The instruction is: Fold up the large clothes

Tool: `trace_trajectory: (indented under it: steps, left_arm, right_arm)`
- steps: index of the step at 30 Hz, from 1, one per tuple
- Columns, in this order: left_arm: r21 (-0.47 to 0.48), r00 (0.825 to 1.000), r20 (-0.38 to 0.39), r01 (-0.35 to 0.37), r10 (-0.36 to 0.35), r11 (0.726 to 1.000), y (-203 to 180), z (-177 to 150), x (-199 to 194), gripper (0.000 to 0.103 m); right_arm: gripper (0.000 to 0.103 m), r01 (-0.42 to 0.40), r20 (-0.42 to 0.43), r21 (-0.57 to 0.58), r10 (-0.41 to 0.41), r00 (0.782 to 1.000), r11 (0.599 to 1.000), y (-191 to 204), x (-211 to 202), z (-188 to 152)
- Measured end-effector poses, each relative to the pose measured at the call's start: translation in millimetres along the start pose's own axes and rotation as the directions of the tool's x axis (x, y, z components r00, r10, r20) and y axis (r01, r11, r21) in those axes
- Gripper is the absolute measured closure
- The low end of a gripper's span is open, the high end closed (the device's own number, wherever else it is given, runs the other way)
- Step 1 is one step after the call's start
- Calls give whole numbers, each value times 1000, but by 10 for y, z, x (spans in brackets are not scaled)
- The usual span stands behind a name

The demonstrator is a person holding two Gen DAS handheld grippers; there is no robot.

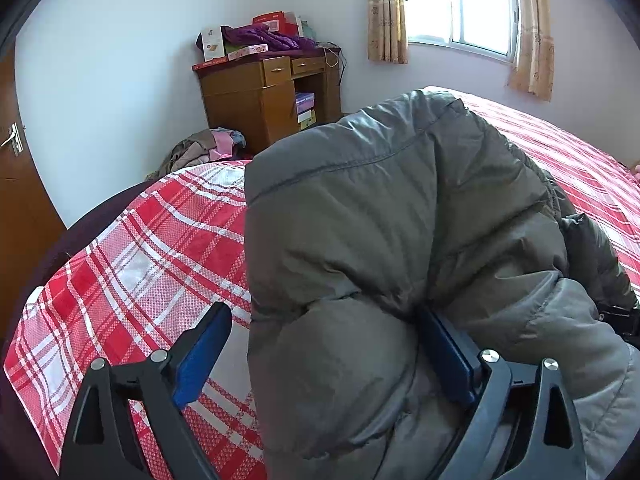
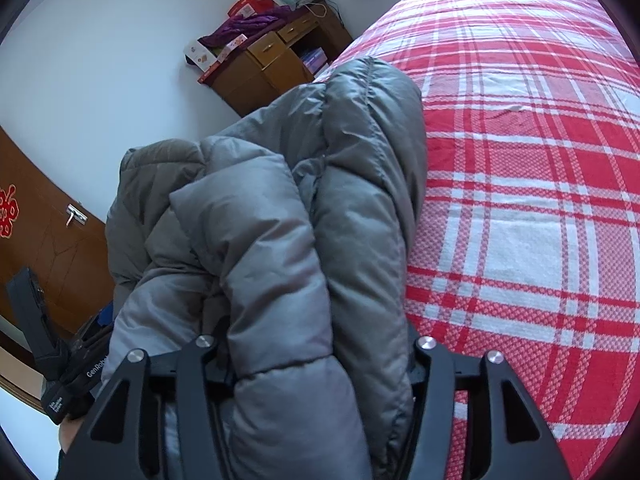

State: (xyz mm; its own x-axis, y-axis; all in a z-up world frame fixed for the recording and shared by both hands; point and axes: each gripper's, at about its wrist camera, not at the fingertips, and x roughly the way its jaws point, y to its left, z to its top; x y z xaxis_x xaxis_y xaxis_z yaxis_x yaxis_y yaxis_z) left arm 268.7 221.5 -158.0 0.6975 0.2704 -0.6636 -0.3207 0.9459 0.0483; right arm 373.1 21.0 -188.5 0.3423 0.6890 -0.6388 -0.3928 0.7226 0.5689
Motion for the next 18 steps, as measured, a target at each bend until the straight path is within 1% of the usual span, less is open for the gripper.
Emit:
trace_trajectory:
  steps: [4,7,8,10,12,14,15,16,18]
  left_arm:
    - [0,1000,-13,-14,14,1000,-10,4,24,5]
    - [-6,999,-34,-39,39,999,-49,23,67,1]
    - [-23,998,-49,-48,47,999,-73,38,99,1]
    - [-59,997,-66,-33,29,998,-120,33,177,1]
    - [-66,998,-61,-31,27,997,-185,21,225,1]
    - [-60,998,-56,-25,22,998,-210,15,238,1]
    - [-59,998,-53,-21,18,998,-209,14,230,1]
    - [-62,999,-53,-13,10,998,-216,17,231,1]
    - [-79,998,-58,16,-21,997,-166,24,236,1]
  right_arm:
    - [45,-8,34,11,8,999,1000,-69,-125,10]
    - [45,-15,58,28,14,998,999,-150,-240,25]
    - [45,-17,61,31,15,998,999,-168,-257,31]
    - [45,-25,71,46,22,997,999,-205,-290,54]
    - [43,-39,97,94,30,995,995,-310,-330,84]
    - [42,-56,92,151,43,995,987,-439,-342,104]
    - [41,-49,77,165,36,996,985,-494,-342,117]
    - [40,-42,67,162,32,997,986,-509,-347,116]
    - [39,-35,82,140,24,996,989,-519,-430,122]
